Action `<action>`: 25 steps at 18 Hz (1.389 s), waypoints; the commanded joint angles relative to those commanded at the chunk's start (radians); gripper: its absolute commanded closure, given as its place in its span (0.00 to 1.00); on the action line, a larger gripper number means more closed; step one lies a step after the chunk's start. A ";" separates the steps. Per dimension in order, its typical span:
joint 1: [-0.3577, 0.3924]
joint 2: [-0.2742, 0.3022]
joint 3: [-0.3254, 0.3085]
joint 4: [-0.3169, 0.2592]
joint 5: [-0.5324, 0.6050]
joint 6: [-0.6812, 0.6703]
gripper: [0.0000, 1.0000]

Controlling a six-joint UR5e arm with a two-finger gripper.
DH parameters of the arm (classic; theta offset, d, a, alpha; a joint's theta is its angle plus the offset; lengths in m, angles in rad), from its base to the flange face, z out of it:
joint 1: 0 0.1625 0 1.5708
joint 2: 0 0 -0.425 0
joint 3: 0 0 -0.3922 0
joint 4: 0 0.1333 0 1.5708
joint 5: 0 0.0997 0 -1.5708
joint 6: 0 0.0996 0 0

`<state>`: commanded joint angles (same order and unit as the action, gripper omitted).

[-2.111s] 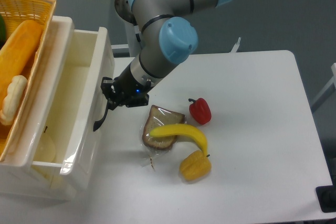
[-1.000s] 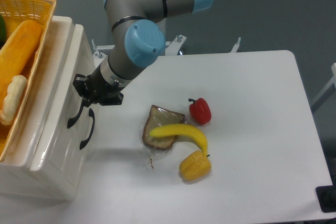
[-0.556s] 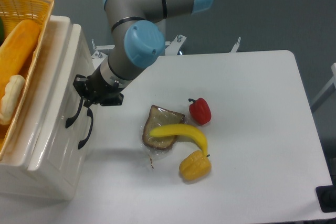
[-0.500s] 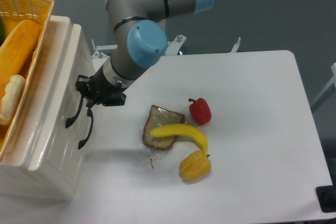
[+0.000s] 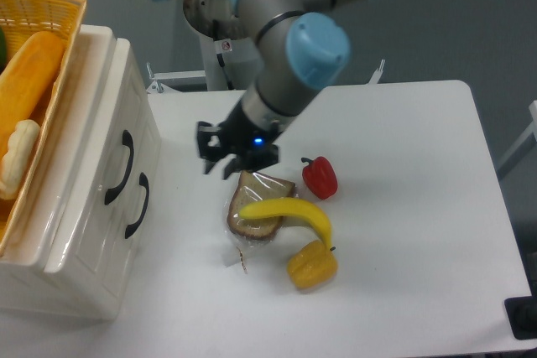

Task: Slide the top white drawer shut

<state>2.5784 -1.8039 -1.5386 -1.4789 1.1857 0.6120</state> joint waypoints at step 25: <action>0.364 -0.170 0.072 0.270 0.346 0.290 0.00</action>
<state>2.9422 -1.9740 -1.4666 -1.2088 1.5320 0.9019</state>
